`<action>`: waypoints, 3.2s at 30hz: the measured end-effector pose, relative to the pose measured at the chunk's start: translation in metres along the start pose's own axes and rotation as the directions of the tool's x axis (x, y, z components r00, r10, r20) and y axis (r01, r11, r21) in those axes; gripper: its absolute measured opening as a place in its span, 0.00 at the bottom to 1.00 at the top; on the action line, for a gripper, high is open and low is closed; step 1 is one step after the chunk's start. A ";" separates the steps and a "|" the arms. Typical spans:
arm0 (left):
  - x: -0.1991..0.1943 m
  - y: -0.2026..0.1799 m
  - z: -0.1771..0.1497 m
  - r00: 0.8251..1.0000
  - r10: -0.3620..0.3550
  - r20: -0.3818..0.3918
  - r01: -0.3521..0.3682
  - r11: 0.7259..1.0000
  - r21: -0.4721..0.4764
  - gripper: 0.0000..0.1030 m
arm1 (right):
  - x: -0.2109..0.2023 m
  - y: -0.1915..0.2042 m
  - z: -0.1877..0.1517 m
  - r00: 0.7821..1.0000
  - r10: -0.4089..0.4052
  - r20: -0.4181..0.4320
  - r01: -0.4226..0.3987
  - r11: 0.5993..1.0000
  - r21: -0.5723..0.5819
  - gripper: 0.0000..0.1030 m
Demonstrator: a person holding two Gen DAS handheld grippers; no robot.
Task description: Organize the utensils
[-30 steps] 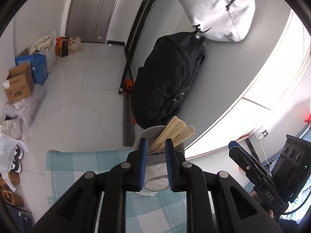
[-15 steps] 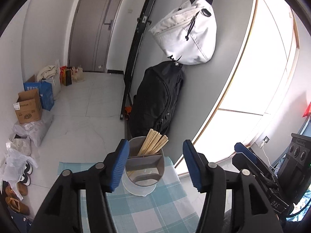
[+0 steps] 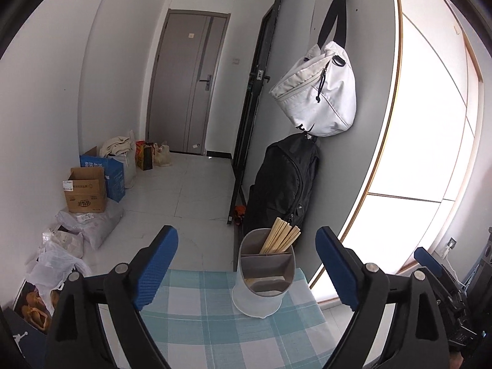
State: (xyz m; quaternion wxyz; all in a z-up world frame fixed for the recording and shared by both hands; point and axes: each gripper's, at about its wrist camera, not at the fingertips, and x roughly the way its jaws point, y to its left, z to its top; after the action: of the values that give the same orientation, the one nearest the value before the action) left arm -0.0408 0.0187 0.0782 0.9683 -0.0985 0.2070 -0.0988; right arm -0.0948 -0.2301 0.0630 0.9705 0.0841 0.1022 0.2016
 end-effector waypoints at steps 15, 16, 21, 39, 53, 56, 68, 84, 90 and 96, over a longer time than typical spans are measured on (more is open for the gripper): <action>0.003 0.017 -0.062 0.996 0.084 0.025 -0.084 0.996 0.036 0.92 | -0.008 0.009 -0.043 0.999 -0.024 0.023 0.026 0.995 -0.099 1.00; 0.004 0.018 -0.066 0.995 0.096 0.033 -0.097 0.994 0.045 0.92 | -0.008 0.010 -0.046 1.000 -0.018 0.023 0.021 0.995 -0.099 1.00; 0.012 0.026 -0.076 0.991 0.131 0.032 -0.133 0.991 0.035 0.92 | -0.004 0.011 -0.057 1.000 -0.009 0.004 0.009 0.996 -0.092 1.00; 0.020 0.028 -0.080 0.990 0.143 -0.007 -0.143 0.990 0.017 0.92 | 0.004 0.013 -0.069 1.000 0.000 -0.016 -0.002 0.996 -0.088 1.00; 0.019 0.030 -0.081 0.986 0.167 -0.010 -0.167 0.986 0.008 0.92 | 0.004 0.015 -0.071 1.000 0.011 -0.023 -0.013 0.996 -0.088 1.00; 0.017 0.030 -0.080 0.984 0.176 0.018 -0.176 0.984 0.008 0.92 | 0.003 0.014 -0.070 1.000 0.010 -0.019 -0.012 0.996 -0.083 1.00; 0.021 0.026 -0.083 0.986 0.168 0.001 -0.168 0.985 0.032 0.92 | 0.002 0.014 -0.070 1.000 0.008 -0.019 -0.009 0.997 -0.074 1.00; 0.023 0.028 -0.085 0.986 0.169 -0.013 -0.168 0.985 0.028 0.92 | 0.004 0.014 -0.071 1.000 0.014 -0.028 -0.016 0.997 -0.073 1.00; 0.024 0.028 -0.085 0.986 0.165 -0.022 -0.164 0.986 0.024 0.92 | 0.006 0.015 -0.071 0.999 0.012 -0.036 -0.015 0.997 -0.081 1.00; 0.024 0.030 -0.085 0.986 0.162 -0.029 -0.162 0.987 0.012 0.92 | 0.007 0.016 -0.072 0.999 0.015 -0.039 -0.018 0.996 -0.082 1.00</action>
State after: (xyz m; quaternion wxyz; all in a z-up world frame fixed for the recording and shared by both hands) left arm -0.0509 0.0296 -0.0142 0.9704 -0.0753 0.2285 -0.0222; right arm -0.1113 -0.2039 -0.0044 0.9693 0.0408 0.1119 0.2153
